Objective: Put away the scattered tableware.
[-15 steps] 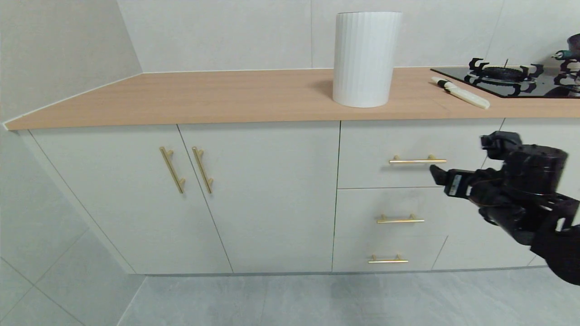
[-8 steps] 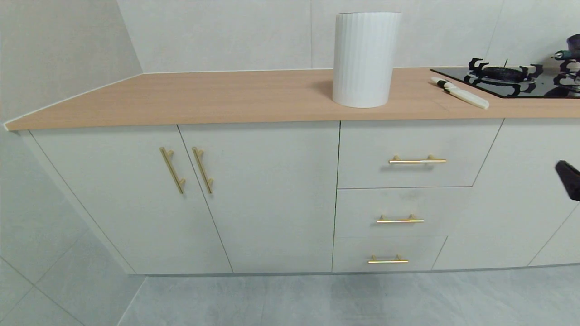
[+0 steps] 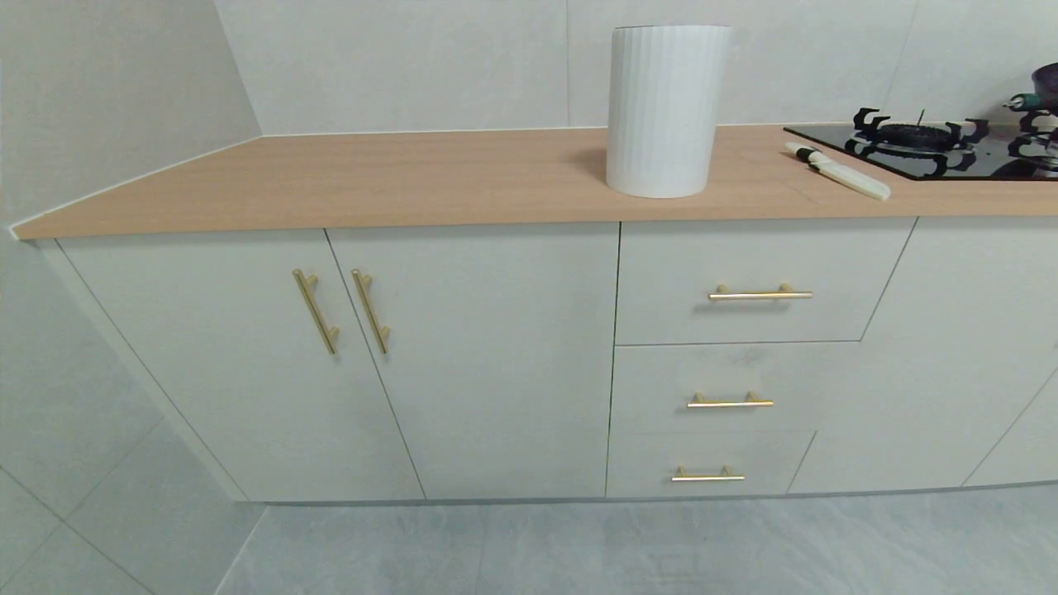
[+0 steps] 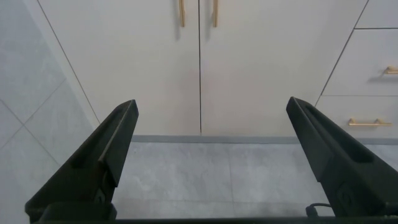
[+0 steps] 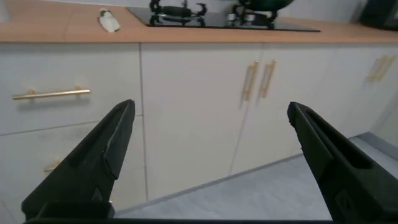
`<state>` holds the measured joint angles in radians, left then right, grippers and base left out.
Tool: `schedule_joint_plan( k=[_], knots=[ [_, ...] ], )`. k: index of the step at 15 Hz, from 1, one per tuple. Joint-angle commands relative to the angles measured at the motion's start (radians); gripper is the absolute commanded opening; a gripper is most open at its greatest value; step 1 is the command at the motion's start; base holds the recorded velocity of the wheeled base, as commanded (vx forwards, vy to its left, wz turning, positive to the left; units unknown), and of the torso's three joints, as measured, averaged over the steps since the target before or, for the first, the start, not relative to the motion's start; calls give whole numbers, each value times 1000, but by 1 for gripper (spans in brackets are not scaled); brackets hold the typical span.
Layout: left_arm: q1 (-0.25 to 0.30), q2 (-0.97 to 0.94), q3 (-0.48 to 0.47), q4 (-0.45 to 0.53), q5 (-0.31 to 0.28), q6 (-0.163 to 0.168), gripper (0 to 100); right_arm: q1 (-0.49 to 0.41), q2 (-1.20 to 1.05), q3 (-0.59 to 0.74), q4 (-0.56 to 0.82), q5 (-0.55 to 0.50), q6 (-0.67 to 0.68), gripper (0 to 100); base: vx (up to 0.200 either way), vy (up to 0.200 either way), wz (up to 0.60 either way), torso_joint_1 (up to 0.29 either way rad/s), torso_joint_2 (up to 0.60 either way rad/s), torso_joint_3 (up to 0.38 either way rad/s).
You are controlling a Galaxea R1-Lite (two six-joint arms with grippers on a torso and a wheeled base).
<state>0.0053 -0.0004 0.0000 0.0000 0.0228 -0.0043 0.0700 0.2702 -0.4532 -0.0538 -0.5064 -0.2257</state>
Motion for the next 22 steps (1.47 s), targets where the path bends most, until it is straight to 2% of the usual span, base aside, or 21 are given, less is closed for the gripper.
schedule_joint_plan(
  k=[1, 3, 6, 9, 11, 14, 19, 21, 22],
  knots=[
    [1, 0, 0, 0, 0, 0, 100, -52, -236, -7, 124, 8, -7, 100, 0, 0, 0, 0, 0, 0],
    [1, 0, 0, 0, 0, 0, 100, -68, -270, 71, 138, 57, 28, 100, 0, 0, 0, 0, 0, 0],
    [1, 0, 0, 0, 0, 0, 100, -68, -270, 217, 120, 307, 186, 100, 0, 0, 0, 0, 0, 0],
    [1, 0, 0, 0, 0, 0, 100, -68, -270, 438, -14, 381, 203, 100, 0, 0, 0, 0, 0, 0],
    [1, 0, 0, 0, 0, 0, 100, -68, -270, 450, 57, 422, 217, 100, 0, 0, 0, 0, 0, 0],
    [1, 0, 0, 0, 0, 0, 100, -68, -270, 450, 58, 480, 218, 100, 0, 0, 0, 0, 0, 0],
    [1, 0, 0, 0, 0, 0, 100, -68, -270, 450, 57, 482, 218, 100, 0, 0, 0, 0, 0, 0],
    [1, 0, 0, 0, 0, 17, 100, -68, -270, 450, 58, 482, 218, 100, 0, 0, 0, 0, 0, 0],
    [1, 0, 0, 0, 0, 13, 100, -68, -270, 450, 58, 482, 218, 100, 0, 0, 0, 0, 0, 0]
  ],
)
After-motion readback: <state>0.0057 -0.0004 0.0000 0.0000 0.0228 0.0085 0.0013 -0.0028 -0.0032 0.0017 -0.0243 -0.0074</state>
